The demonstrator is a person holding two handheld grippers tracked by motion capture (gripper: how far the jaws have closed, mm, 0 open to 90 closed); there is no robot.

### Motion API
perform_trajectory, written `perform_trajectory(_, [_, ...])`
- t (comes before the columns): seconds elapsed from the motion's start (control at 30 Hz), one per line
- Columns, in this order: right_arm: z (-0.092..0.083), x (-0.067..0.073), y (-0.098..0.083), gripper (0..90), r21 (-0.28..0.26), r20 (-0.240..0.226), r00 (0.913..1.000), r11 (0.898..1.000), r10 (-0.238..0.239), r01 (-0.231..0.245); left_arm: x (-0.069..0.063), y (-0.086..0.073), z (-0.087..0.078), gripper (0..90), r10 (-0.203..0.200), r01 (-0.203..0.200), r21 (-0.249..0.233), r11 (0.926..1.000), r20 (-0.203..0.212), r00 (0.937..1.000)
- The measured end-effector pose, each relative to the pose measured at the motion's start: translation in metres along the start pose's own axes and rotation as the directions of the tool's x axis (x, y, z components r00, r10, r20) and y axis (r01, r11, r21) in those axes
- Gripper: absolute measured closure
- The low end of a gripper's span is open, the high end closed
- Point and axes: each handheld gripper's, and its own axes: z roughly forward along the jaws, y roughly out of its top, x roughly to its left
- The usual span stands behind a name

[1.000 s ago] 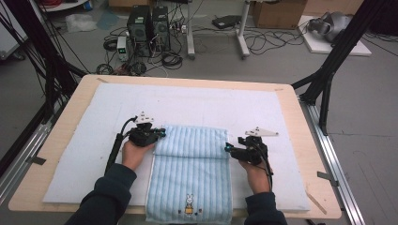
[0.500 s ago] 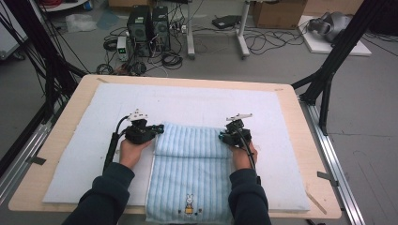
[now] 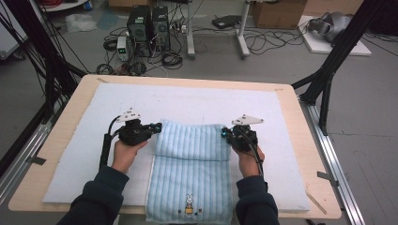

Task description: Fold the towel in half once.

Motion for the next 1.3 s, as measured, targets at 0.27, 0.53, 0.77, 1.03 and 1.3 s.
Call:
perform_trajectory(0.27, [-0.033,0.012,-0.019,85.9,-0.096,-0.097,0.9953,0.995,0.007,-0.016,-0.020,-0.012,-0.023,87.9,0.049,-0.049,0.006,0.9988,0.057,0.9972])
perform_trajectory(0.53, [-0.057,0.024,-0.042,85.9,-0.105,-0.142,0.9898,0.994,-0.014,-0.001,-0.032,-0.037,-0.037,87.9,0.085,-0.091,0.068,0.9935,0.085,0.9927])
perform_trajectory(0.77, [-0.060,0.025,-0.058,85.9,-0.033,-0.158,0.9875,0.999,0.009,-0.014,-0.037,-0.052,-0.038,87.9,0.092,-0.102,0.112,0.9884,0.094,0.9913])
perform_trajectory(1.03, [-0.055,0.030,-0.069,79.0,0.111,-0.146,0.9891,0.994,0.023,-0.007,-0.038,-0.061,-0.040,84.3,0.067,-0.082,0.159,0.9838,0.100,0.9928])
perform_trajectory(1.3, [-0.054,0.013,-0.056,65.4,0.000,-0.053,0.9934,0.995,0.102,-0.102,-0.011,-0.037,-0.027,54.4,-0.029,0.028,0.112,0.9933,0.012,0.9995])
